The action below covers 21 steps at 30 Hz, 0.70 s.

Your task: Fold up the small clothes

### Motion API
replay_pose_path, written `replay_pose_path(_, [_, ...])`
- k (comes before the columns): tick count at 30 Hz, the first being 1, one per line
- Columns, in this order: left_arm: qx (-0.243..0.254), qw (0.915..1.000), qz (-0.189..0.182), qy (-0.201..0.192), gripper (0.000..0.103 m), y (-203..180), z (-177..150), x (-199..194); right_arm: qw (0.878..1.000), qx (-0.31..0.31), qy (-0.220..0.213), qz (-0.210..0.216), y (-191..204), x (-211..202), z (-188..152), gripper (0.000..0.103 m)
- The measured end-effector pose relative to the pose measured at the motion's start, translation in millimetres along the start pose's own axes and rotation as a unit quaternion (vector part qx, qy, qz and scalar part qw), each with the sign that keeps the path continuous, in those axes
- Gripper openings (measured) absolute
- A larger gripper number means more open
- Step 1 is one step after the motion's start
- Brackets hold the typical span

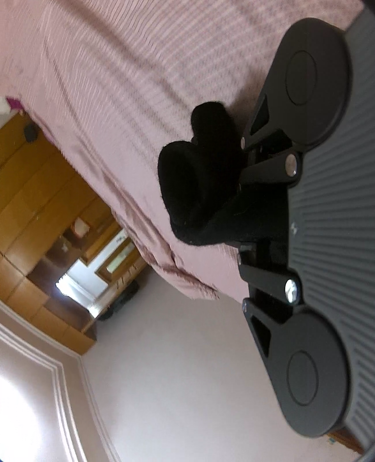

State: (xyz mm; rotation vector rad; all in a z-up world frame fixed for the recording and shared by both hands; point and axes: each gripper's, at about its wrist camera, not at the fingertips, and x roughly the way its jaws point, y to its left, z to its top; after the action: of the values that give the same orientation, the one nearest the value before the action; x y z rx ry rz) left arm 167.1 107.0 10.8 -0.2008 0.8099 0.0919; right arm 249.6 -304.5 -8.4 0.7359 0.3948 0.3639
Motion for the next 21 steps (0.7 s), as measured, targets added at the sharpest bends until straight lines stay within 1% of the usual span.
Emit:
replay_pose_path(5, [-0.024, 0.9996, 0.010, -0.007, 0.090, 25.3, 2.9, -5.2, 0.997, -0.066, 0.018, 0.021, 50.1, 24.1, -3.5, 0.018])
replay_pose_path(9, [-0.039, 0.9991, 0.013, -0.012, 0.090, 44.0, 3.9, -8.8, 0.991, -0.122, 0.046, 0.039, 89.5, 48.7, -20.7, 0.018])
replay_pose_path(11, [-0.042, 0.9990, 0.015, -0.009, 0.090, 51.1, 3.3, -7.9, 0.986, -0.145, 0.072, 0.040, 105.2, 66.5, -36.1, 0.018])
replay_pose_path(14, [-0.044, 0.9989, 0.018, -0.001, 0.090, 59.4, 0.6, -6.0, 0.975, -0.184, 0.120, 0.026, 117.7, 99.0, -66.9, 0.018])
replay_pose_path(18, [-0.052, 0.9985, 0.018, 0.006, 0.090, 69.6, -4.1, -2.3, 0.959, -0.220, 0.180, 0.007, 119.4, 131.9, -107.7, 0.018])
replay_pose_path(19, [-0.054, 0.9983, 0.018, 0.006, 0.090, 72.7, -5.1, -2.4, 0.957, -0.223, 0.186, 0.004, 120.5, 134.9, -114.7, 0.018])
replay_pose_path(21, [-0.058, 0.9981, 0.018, 0.005, 0.090, 79.0, -6.9, -2.8, 0.955, -0.231, 0.184, 0.002, 121.8, 137.2, -121.1, 0.018])
